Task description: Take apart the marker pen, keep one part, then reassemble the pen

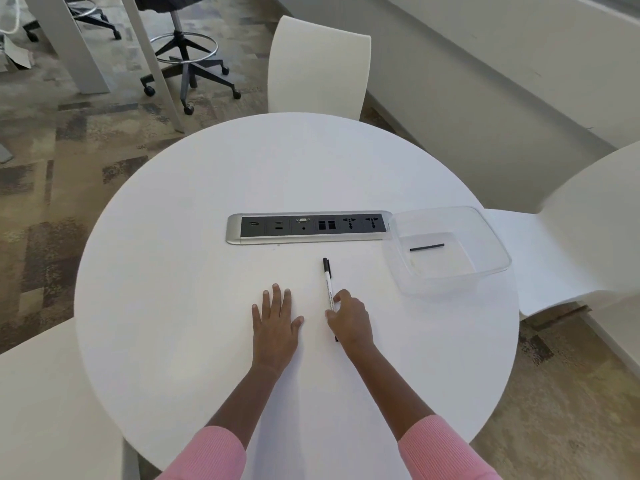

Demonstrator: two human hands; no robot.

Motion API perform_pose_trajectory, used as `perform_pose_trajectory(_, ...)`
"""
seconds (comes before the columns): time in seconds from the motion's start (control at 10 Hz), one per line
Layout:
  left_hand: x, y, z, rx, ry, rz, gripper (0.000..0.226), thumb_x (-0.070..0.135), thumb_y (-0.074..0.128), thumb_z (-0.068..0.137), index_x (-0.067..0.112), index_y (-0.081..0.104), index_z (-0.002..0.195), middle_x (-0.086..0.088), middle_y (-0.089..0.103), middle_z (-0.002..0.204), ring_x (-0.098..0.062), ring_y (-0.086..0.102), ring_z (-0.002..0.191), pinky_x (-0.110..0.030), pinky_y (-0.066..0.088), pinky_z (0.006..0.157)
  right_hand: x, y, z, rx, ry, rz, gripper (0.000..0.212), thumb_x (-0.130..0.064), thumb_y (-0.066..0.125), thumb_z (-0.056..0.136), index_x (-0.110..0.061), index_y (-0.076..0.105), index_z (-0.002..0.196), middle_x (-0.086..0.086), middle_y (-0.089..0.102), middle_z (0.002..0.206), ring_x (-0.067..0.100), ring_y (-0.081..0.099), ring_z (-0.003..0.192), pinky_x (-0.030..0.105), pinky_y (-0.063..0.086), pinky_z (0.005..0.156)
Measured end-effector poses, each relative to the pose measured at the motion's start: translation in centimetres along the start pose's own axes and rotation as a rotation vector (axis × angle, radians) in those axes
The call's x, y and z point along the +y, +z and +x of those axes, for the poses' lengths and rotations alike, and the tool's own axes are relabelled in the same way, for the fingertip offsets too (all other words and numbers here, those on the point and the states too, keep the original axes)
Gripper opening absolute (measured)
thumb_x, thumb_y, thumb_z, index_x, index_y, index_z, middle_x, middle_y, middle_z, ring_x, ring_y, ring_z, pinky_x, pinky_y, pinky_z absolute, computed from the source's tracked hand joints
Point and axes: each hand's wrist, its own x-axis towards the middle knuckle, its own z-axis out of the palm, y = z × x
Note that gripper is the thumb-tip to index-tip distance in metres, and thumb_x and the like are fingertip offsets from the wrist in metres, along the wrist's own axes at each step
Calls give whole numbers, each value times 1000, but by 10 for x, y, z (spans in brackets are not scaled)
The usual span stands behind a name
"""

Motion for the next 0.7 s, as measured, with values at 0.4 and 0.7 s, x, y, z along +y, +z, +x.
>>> perform_pose_trajectory(0.4,1,3,2,45,-35,-83,59,34,28,86,0,53,127,-23,49,136,-39,51,122,-58,40,95,8,4,1,-21,9,50,29,-18,56,85,-7,47,110,19,59,103,34,59,90,35,45,76)
perform_pose_trajectory(0.7,2,8,12,86,-30,-141,76,44,4,83,5,29,143,-19,22,152,-35,21,141,-52,17,112,21,-13,15,80,-97,-75,21,-15,44,91,-5,53,107,18,58,102,34,52,99,38,44,76)
